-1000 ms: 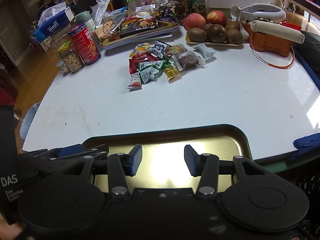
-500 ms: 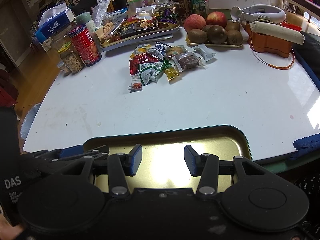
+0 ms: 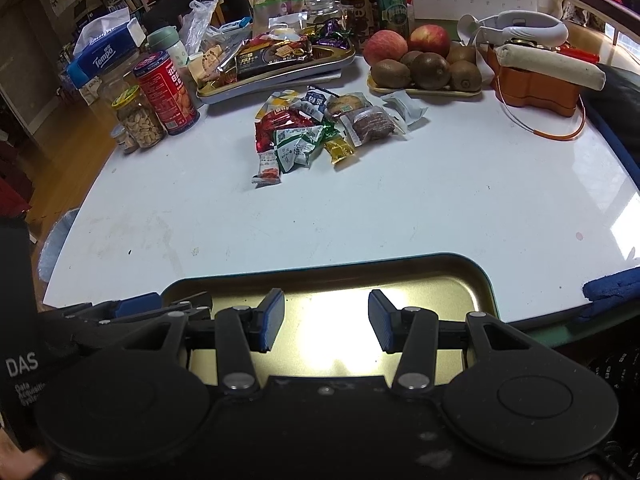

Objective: Organize snacks

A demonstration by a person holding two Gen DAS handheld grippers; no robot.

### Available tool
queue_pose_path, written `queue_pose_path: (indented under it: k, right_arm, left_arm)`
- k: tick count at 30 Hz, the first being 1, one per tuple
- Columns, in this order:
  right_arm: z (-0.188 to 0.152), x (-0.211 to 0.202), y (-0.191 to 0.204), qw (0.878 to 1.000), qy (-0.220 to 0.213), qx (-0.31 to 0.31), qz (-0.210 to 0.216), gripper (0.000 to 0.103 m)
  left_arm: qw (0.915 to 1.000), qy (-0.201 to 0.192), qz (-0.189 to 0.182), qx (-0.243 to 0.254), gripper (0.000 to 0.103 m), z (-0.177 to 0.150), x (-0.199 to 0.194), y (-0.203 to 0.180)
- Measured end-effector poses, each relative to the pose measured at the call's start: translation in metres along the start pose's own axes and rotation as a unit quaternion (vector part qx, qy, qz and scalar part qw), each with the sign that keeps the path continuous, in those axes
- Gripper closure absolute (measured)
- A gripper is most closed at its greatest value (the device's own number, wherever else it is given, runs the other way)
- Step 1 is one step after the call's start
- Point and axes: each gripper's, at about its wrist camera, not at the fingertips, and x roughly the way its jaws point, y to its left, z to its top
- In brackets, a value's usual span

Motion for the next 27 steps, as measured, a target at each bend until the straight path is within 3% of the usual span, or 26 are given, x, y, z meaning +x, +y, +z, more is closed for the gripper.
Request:
queue_pose_path:
  k: [11, 19, 23, 27]
  right_arm:
    - [0.069, 0.013, -0.013, 0.999, -0.021, -0.005, -0.035, 0.054]
    - [0.128, 0.070, -0.037, 0.998, -0.004, 0.009, -0.060, 0.054]
    - [0.149, 0.102, -0.042, 0.997, 0.006, 0.006, -0.074, 0.054]
    - [0.164, 0.133, -0.046, 0.996, 0.023, 0.019, -0.082, 0.054]
  left_arm:
    - [1.0000, -0.002, -0.003, -0.007, 0.050, 0.059, 0.011, 0.018]
    - [0.9995, 0.013, -0.024, -0.017, 0.050, 0.120, 0.056, 0.035]
    - [0.9994, 0.023, -0.019, -0.016, 0.050, 0.132, 0.079, 0.037]
    - [0.9980, 0.044, -0.038, -0.027, 0.050, 0.142, 0.099, 0.039]
